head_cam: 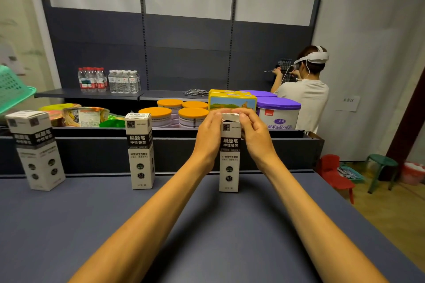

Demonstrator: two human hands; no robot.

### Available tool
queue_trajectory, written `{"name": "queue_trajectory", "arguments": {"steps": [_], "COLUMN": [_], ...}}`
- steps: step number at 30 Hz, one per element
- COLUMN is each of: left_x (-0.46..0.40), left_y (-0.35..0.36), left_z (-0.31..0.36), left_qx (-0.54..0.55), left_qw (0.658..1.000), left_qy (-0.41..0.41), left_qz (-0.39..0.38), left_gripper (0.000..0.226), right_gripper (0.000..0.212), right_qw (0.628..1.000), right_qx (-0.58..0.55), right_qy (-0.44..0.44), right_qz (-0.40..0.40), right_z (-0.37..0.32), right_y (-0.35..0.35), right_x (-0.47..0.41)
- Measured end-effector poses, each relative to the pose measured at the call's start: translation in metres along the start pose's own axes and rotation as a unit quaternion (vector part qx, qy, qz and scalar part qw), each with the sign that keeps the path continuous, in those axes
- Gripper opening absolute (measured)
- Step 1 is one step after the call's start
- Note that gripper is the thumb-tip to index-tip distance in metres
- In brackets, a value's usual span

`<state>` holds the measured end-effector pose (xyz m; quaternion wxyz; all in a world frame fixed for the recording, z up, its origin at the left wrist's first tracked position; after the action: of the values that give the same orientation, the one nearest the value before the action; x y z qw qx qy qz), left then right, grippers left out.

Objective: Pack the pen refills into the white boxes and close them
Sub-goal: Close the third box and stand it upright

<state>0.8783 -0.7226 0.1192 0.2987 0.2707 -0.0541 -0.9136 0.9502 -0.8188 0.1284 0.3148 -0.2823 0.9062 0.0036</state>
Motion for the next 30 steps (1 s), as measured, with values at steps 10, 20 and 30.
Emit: {"name": "queue_trajectory", "arguments": {"steps": [10,20,30], "left_x": [0.004,0.009,0.01], "left_y": [-0.002,-0.005,0.004], "left_z": [0.002,0.001,-0.003], "left_qx": [-0.033,-0.009,-0.073], "left_qw": [0.997,0.999,0.996], "left_qy": [0.032,0.028,0.053], "left_qz": [-0.067,-0.037,0.029], "left_gripper": [0.025,0.029,0.036], "right_gripper": [0.02,0.021,0.022], "right_qw": [1.0,0.999,0.994], "right_qx": [-0.007,-0.048,0.031], "right_qy": [-0.002,0.019,0.062], "right_qz": [-0.024,-0.013,0.089], "right_z": [0.002,0.007,0.012], "right_y": [-0.005,0.002,0.01], "right_x": [0.002,0.006,0.006]}}
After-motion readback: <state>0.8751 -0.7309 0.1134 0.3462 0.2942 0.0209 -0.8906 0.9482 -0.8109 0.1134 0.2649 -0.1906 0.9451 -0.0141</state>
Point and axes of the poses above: each hand's wrist, its own x-axis away from the middle knuckle, its own y-axis out of the palm, z = x × y, the point moved 6 cm from there along -x, towards the middle knuckle, and after that the axes turned 8 degrees about x, right-handed, at the moved point
